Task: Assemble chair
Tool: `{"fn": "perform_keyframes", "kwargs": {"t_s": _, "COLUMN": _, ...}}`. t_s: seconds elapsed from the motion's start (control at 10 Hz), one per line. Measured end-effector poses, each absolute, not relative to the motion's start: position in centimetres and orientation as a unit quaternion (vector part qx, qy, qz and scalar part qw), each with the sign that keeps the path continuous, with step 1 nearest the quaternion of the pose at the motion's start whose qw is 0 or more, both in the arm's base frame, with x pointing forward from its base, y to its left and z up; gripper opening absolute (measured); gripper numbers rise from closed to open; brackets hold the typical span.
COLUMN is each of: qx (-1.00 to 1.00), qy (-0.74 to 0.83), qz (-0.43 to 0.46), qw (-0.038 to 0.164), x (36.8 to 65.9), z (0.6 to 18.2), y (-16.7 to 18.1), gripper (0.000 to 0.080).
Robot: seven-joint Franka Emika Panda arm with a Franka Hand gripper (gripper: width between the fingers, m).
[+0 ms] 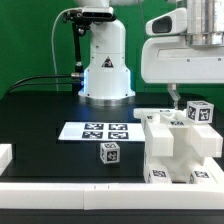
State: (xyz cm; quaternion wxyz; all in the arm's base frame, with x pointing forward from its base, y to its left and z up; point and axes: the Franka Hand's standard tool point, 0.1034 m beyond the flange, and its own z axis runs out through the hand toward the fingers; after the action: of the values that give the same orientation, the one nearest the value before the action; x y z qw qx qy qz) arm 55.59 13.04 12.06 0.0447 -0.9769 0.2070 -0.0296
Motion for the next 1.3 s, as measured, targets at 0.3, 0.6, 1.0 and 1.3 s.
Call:
{"fn": "perform_keyframes", "kwargs": {"t_s": 0.3, "qx": -0.999, "qy": -0.002, "qz": -0.033, "qw": 0.019, "x": 55.55, "z": 12.01, "y": 12.85, "gripper": 0.0649}}
{"fn": "perform_keyframes", "kwargs": {"t_s": 0.6, "qx": -0.999, "qy": -0.027, "qz": -0.033, "qw": 0.016, "x": 55.52, "z": 11.92, "y": 12.86, "gripper": 0.0525}}
{"fn": "perform_keyframes", "kwargs": {"t_s": 1.0, "qx": -0.989, "qy": 0.145, "qz": -0.032, "qw": 0.024, "x": 55.61, "z": 11.96, "y": 12.85, "gripper": 0.0282}}
{"fn": "perform_keyframes", "kwargs": {"t_s": 1.3, "qx": -0.945, "qy": 0.324, "qz": -0.037, "qw": 0.038, "x": 55.62, "z": 11.89, "y": 12.80, "gripper": 0.0282}}
